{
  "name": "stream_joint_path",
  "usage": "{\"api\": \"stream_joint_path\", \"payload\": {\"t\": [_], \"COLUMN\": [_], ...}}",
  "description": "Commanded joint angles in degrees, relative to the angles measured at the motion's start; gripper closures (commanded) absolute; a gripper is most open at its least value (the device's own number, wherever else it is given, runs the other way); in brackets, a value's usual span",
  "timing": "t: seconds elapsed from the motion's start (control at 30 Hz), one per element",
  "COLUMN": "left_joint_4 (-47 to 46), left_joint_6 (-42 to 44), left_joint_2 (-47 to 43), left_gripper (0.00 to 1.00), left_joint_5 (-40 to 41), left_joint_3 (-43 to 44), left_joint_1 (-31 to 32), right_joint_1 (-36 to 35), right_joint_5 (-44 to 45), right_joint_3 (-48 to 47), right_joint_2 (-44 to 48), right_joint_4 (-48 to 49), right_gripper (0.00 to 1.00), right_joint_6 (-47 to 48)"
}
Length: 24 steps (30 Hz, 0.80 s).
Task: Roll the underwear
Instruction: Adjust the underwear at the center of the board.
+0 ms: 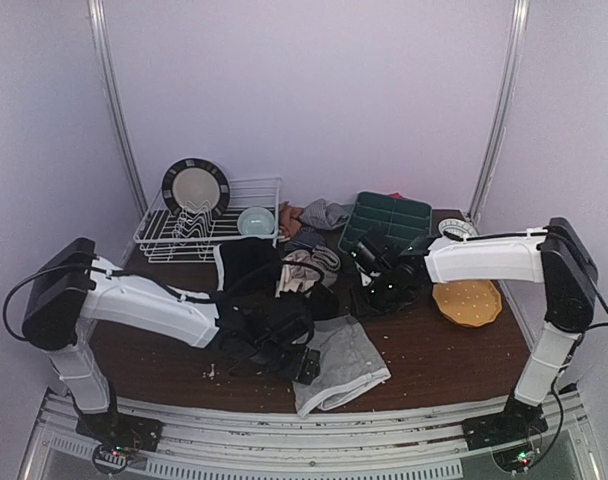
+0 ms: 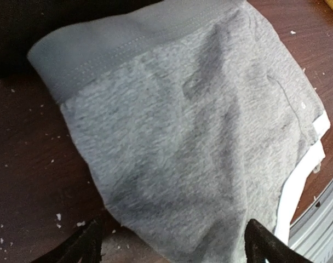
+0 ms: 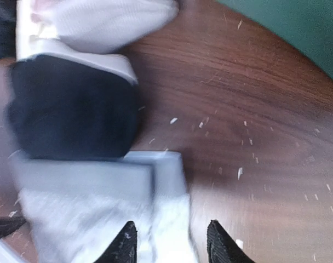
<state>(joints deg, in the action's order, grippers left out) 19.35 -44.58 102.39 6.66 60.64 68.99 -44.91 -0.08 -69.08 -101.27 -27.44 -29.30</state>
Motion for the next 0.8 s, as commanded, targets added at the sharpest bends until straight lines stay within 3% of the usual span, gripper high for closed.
{"api": "stream_joint_path", "payload": {"t": [0.0, 0.1, 0.23, 0.37, 0.53, 0.77], "left_joint_4": [2.5, 3.0, 3.5, 2.1, 0.9, 0.0], "left_joint_6": [0.4, -0.1, -0.4, -1.4, -2.8, -3.8], "left_joint_2": [-7.2, -10.5, -11.2, -10.1, -9.6, -10.5], "left_gripper": [0.11, 0.1, 0.11, 0.14, 0.14, 0.14], "left_joint_5": [1.2, 2.5, 3.8, 3.5, 3.2, 3.1], "left_joint_3": [-2.2, -4.1, -5.0, -5.7, -7.9, -10.5], "left_joint_1": [-0.2, -0.2, -0.3, -0.3, -0.3, -0.3], "right_joint_1": [-4.5, -8.7, -10.4, -10.1, -10.5, -10.4], "right_joint_5": [0.6, -0.2, 5.5, 7.1, 8.0, 8.7], "right_joint_3": [4.0, 6.3, 8.2, 10.8, 9.1, 8.3], "right_joint_2": [9.1, 9.5, 8.3, 7.5, 3.6, -1.6], "right_joint_4": [-0.7, 0.2, -0.9, 1.8, 0.3, -0.7], "right_gripper": [0.56, 0.57, 0.54, 0.35, 0.18, 0.19], "right_joint_6": [-2.2, -3.5, -5.0, -3.7, -2.7, -3.4]}}
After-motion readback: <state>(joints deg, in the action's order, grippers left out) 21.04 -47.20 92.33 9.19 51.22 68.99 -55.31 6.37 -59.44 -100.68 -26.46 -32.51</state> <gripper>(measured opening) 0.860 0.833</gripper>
